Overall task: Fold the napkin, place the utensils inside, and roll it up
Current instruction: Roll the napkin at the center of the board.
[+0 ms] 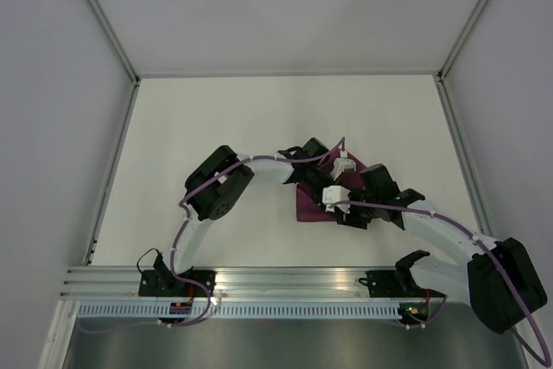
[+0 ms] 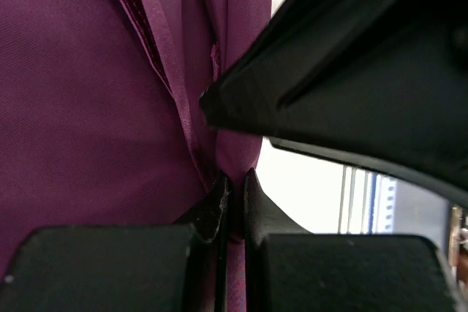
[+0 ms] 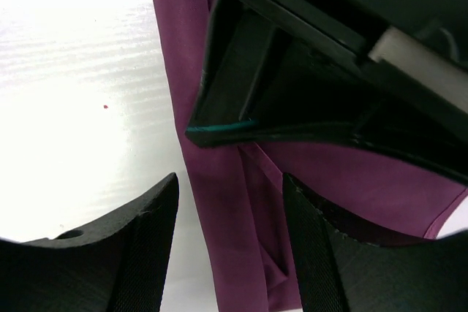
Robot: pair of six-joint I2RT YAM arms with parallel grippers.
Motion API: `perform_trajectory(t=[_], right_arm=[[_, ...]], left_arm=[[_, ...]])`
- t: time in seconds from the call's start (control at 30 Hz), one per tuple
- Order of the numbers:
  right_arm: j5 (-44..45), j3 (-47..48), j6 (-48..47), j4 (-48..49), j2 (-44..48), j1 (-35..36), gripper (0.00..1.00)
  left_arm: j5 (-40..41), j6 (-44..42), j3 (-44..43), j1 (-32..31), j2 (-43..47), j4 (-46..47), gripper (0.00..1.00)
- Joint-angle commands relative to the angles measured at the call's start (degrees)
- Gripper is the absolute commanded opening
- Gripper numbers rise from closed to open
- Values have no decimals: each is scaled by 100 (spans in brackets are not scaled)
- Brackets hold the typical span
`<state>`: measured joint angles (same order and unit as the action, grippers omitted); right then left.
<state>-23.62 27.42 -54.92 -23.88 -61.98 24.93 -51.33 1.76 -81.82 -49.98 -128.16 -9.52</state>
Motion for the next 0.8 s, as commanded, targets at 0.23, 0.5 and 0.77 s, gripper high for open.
perform_trajectory(t=[0.23,0.5,0.77], right_arm=[[692,97,350,779,-816,671,58],[718,132,403,859,-1001,786,50],[604,220,385,657,-1238,786,23]], left_arm=[[1547,-27,439,269,-772,-1676,2],[1547,79,281,392,-746,-1790,9],[1529,377,263,401,-562,-1712,27]])
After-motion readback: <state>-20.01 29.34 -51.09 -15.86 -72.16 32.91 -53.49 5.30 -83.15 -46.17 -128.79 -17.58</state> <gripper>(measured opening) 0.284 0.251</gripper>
